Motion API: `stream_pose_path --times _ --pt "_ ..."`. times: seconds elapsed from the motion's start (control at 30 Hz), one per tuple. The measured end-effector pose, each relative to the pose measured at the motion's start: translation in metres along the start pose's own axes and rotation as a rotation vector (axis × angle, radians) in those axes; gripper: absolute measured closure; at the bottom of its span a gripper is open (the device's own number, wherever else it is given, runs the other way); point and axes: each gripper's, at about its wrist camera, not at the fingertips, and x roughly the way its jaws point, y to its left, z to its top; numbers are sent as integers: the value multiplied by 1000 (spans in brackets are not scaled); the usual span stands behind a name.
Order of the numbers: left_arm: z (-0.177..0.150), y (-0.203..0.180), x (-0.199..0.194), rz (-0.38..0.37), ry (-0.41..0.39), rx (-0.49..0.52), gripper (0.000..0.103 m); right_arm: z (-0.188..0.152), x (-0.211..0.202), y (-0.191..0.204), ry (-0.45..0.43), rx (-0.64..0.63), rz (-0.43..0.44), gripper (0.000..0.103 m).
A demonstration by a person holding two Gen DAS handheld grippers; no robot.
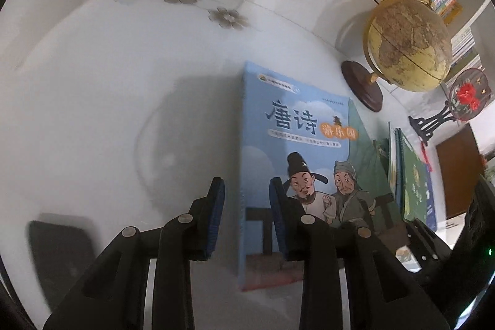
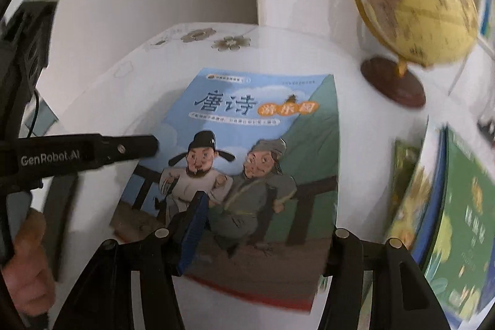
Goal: Organize books
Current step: 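Move the open left gripper back to the book pile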
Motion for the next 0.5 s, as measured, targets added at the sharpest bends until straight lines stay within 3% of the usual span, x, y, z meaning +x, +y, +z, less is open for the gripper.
stream_pose_path --times 0.1,0.27,0.4,0.5 --pt "-6 -16 -22 69 -19 66 76 -13 -19 -14 24 68 -24 47" --pt "-30 -86 -75 53 -74 204 76 -20 -82 -34 10 133 -113 47" --pt "-53 -149 -116 26 -111 329 76 -15 -152 -41 -58 124 -188 47" --pt "-69 -184 -140 4 -113 358 76 -16 -193 -47 -85 130 -220 47"
